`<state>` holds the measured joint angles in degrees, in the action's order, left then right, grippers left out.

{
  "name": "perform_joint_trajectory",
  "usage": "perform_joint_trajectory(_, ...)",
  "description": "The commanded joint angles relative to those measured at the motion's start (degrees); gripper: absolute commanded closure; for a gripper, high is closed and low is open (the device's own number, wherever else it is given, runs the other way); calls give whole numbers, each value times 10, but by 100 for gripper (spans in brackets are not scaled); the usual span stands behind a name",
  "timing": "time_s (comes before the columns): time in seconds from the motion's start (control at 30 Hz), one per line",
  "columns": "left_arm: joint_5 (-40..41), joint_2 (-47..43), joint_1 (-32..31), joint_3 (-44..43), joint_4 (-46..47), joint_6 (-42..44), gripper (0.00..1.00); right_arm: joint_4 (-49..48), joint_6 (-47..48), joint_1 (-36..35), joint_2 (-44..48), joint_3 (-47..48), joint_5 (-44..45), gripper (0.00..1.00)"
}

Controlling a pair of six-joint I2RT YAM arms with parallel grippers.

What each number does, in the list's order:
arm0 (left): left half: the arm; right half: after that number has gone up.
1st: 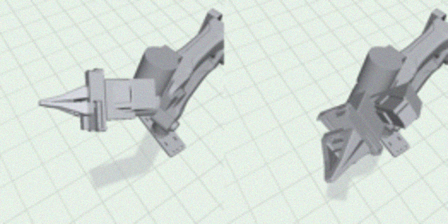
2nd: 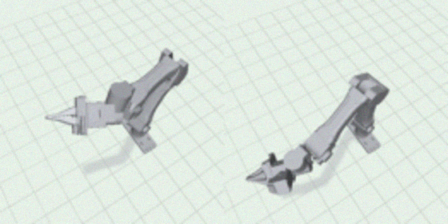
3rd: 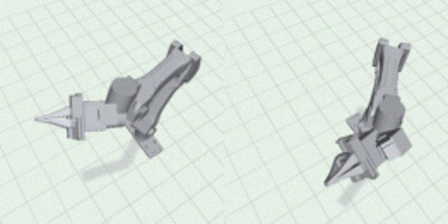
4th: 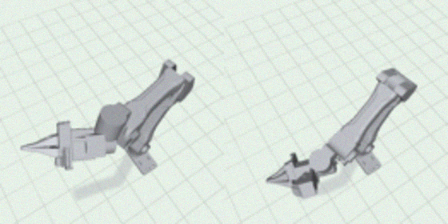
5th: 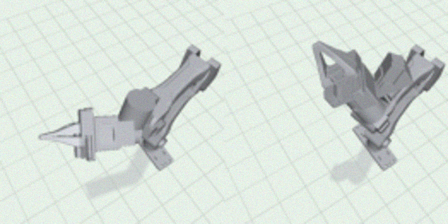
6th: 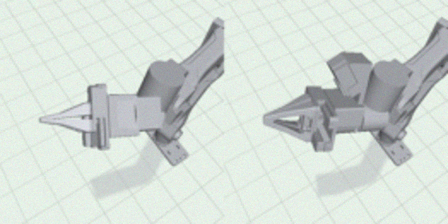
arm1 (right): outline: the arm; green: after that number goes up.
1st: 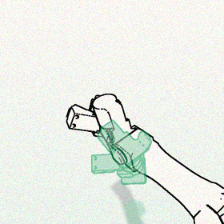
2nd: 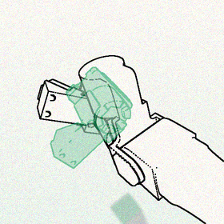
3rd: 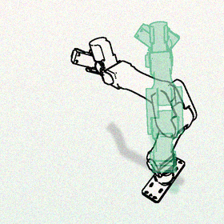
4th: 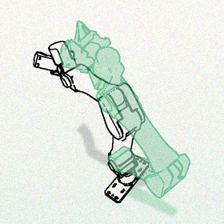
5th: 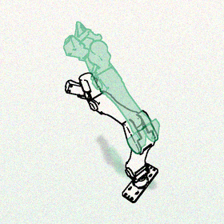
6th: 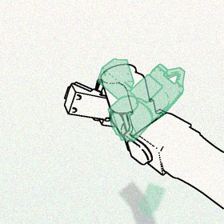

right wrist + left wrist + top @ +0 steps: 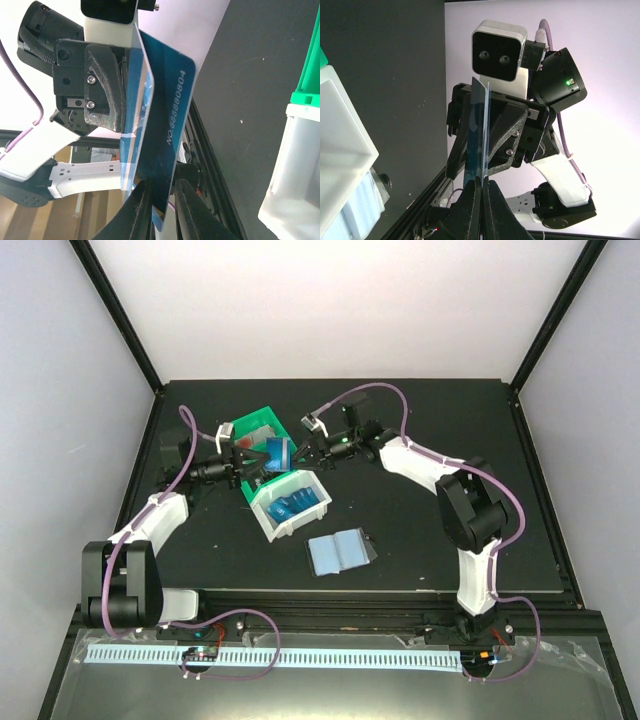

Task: Put the credit cards into the card holder
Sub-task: Adjust the credit card.

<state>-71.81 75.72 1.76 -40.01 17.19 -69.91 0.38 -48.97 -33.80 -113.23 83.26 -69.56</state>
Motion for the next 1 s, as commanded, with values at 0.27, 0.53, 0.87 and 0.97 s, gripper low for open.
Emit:
perform_joint_trajectory(0.27,-19,-20,-11,-5,-8,31,99,-404,-300,-7,4,-75,-2,95)
perform_joint_trajectory(0.53,-18,-20,-10,-11,-99,109,97,-342,-266,3,21,-77,17,99)
perform_joint_trajectory(0.87,-25,-20,-8,-3,-109,121,94,-307,-266,21,38,-78,32,99)
perform_joint_trajectory(0.97,-24,-20,-6,-2,-116,126,97,-301,-267,24,40,-78,31,99)
